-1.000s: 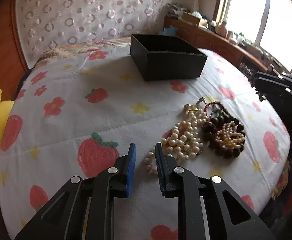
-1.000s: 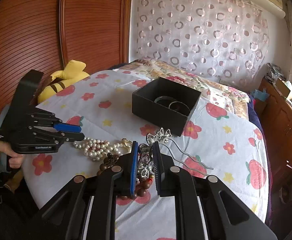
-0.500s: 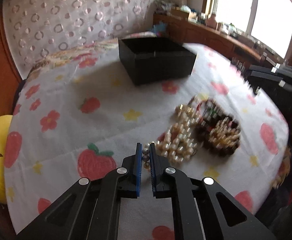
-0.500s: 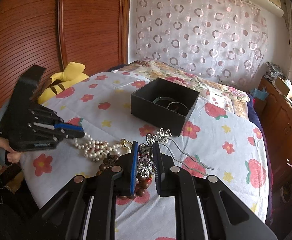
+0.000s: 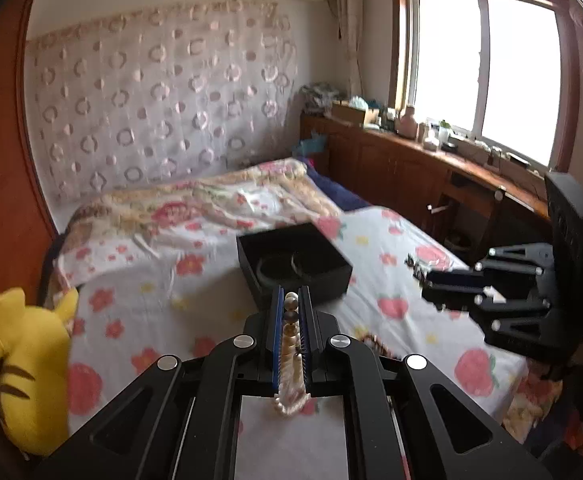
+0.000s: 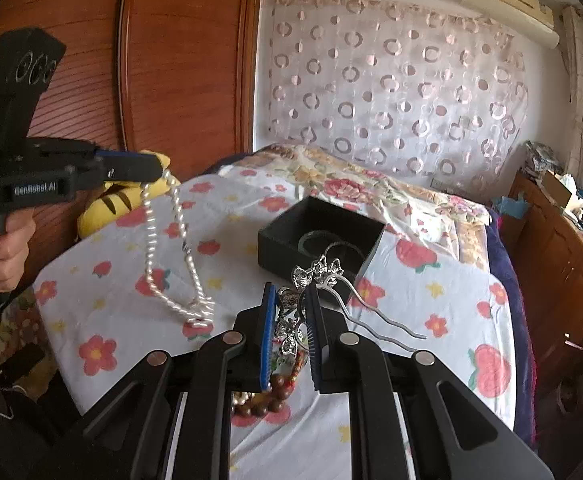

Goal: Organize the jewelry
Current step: 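Lift the pearl necklace with left gripper while right gripper holds hairpins, then lower pearls into black box with left gripper while right releases hairpins inside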

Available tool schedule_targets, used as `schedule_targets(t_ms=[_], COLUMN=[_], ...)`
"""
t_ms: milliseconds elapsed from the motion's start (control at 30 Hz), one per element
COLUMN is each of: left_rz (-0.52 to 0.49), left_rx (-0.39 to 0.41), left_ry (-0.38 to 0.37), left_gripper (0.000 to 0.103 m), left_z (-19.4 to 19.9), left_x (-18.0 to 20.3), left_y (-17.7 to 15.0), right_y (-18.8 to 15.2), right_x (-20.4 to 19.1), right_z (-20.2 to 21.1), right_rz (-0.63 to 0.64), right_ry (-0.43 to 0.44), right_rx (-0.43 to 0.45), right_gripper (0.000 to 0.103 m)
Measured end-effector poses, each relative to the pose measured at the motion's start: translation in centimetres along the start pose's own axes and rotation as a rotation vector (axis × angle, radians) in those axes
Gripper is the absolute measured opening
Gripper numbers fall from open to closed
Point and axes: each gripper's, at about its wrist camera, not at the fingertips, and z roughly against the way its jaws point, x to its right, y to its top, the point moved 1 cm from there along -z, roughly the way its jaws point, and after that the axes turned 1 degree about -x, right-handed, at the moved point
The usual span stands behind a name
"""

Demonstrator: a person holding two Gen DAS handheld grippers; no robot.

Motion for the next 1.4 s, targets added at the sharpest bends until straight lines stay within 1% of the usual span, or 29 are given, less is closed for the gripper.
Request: schedule_targets(t_ms=[300, 467, 633, 800, 967, 1067, 1167, 1400], left_rz=[-0.026, -0.041, -0.034, -0.017, -0.009, 0.001, 0.021, 0.072], left_rx=[0.106, 0.146, 0.159, 0.138, 0.115, 0.089, 0.050, -0.033], left_ry=[0.003, 0.009, 0.005, -0.009, -0.020, -0.023, -0.026, -0.040], left_gripper=[0.006, 0.006, 0.006, 0.006, 0.006, 0.006, 0.006, 0.006], left_z=[2.0, 2.3, 1.1, -2.1, -5.0, -7.2, -9.7, -14.5], left_x=[0.7, 1.0, 0.9, -0.1, -0.9, -1.6, -2.7, -4.9], left_y=[5.8, 8.6, 10.8, 12.4, 13.0, 12.7, 11.9, 8.6], right_y=[2.6, 4.0, 5.6, 6.7, 7.6, 7.9, 8.0, 7.9], right_x=[0.8, 1.6, 2.9, 4.1, 5.2, 5.9, 6.5, 7.1], right_z=[1.9, 2.5, 2.1, 1.1, -0.6, -2.0, -3.6, -7.5], right_rz=[0.009, 0.008, 0.008, 0.006, 0.002, -0.003, -0.007, -0.008], right_ry=[-0.021, -0.028, -0.025, -0.020, -0.003, 0.013, 0.033, 0.086], right_rx=[0.062, 0.086, 0.100, 0.104, 0.103, 0.097, 0.085, 0.049], right_gripper=[0.016, 0.016, 0.016, 0.016, 0.016, 0.017, 0.017, 0.017])
